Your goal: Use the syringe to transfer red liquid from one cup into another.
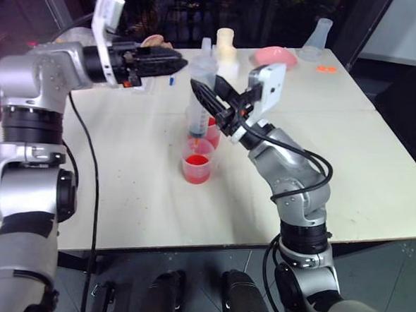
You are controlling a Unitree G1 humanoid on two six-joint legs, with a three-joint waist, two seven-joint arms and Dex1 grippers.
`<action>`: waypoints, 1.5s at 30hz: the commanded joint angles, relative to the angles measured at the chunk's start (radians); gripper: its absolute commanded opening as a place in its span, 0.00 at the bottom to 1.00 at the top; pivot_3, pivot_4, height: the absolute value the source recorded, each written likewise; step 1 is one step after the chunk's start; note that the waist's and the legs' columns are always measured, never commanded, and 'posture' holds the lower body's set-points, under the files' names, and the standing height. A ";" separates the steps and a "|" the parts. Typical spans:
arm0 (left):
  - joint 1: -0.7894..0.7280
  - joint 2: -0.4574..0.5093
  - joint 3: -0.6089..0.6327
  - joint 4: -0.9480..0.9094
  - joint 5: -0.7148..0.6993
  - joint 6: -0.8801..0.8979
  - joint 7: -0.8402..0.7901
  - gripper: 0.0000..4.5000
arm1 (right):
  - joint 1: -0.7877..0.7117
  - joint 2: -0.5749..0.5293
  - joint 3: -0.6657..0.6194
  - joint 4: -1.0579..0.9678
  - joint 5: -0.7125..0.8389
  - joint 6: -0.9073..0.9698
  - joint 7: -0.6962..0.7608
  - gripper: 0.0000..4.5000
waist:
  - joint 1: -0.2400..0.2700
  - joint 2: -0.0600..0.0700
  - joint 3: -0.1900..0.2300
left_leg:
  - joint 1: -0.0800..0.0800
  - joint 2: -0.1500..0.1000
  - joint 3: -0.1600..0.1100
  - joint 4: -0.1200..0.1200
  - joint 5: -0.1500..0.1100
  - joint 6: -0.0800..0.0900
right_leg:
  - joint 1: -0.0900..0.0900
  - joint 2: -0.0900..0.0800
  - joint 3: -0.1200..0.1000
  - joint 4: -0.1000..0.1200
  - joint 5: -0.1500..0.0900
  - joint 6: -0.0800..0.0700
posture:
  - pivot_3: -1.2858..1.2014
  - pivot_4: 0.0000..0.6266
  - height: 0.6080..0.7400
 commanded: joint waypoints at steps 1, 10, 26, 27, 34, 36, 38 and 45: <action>-0.017 0.063 0.044 -0.028 -0.014 0.001 -0.002 0.57 | -0.024 -0.004 -0.014 -0.052 0.035 0.009 -0.001 0.31 | 0.000 0.000 0.000 | 0.000 0.000 0.000 0.000 0.000 0.000 | 0.000 0.000 0.000 0.000 0.000 0.000 | 0.52 0.24 1.00; 0.220 0.152 0.128 -0.316 -0.127 0.138 0.050 0.57 | -0.026 -0.034 -0.039 -0.060 0.083 0.052 -0.005 0.31 | 0.002 0.000 0.000 | 0.000 0.000 0.000 0.000 0.000 0.000 | 0.000 -0.001 0.002 0.000 0.000 0.000 | 0.52 0.24 1.00; 0.533 -0.039 0.095 -0.659 -0.129 -0.051 0.266 0.57 | -0.608 -0.391 -0.159 0.442 0.153 0.693 -0.229 0.31 | 0.024 0.000 0.000 | 0.000 0.000 0.001 -0.001 0.000 0.000 | 0.002 -0.003 0.001 -0.006 0.000 -0.001 | 0.52 0.24 1.00; 0.544 -0.046 0.095 -0.676 -0.136 -0.056 0.271 0.57 | -0.634 -0.429 -0.093 0.472 0.124 0.733 -0.207 0.31 | 0.023 0.000 0.000 | -0.001 0.000 0.001 -0.001 0.000 0.001 | 0.002 -0.003 0.001 -0.007 0.000 -0.001 | 0.52 0.24 1.00; 0.606 -0.065 0.115 -0.715 -0.165 -0.070 0.317 0.57 | -0.741 -0.535 0.309 0.737 -0.070 0.867 -0.050 0.31 | 0.012 0.000 0.000 | -0.001 0.001 0.004 -0.003 -0.001 0.002 | 0.001 -0.002 0.002 -0.010 0.000 -0.001 | 0.52 0.24 1.00; 0.624 -0.061 0.122 -0.731 -0.177 -0.069 0.326 0.57 | -0.752 -0.514 0.387 0.843 -0.121 0.864 -0.011 0.31 | 0.016 0.000 0.000 | -0.001 0.001 0.004 -0.003 -0.001 0.002 | 0.002 -0.002 0.002 -0.010 0.000 -0.001 | 0.52 0.24 1.00; 0.632 -0.058 0.125 -0.741 -0.184 -0.068 0.336 0.57 | -0.759 -0.489 0.425 0.930 -0.157 0.832 0.039 0.31 | 0.016 0.000 0.000 | -0.001 0.001 0.004 -0.002 -0.001 0.002 | 0.002 -0.002 0.002 -0.010 0.000 -0.001 | 0.52 0.24 1.00; 0.648 -0.019 0.146 -0.772 -0.212 -0.046 0.367 0.57 | -0.744 -0.384 0.468 1.262 -0.335 0.627 0.106 0.31 | 0.016 0.000 0.000 | -0.002 0.001 0.004 -0.002 -0.001 0.002 | 0.001 -0.002 0.002 -0.010 0.000 0.000 | 0.52 0.24 1.00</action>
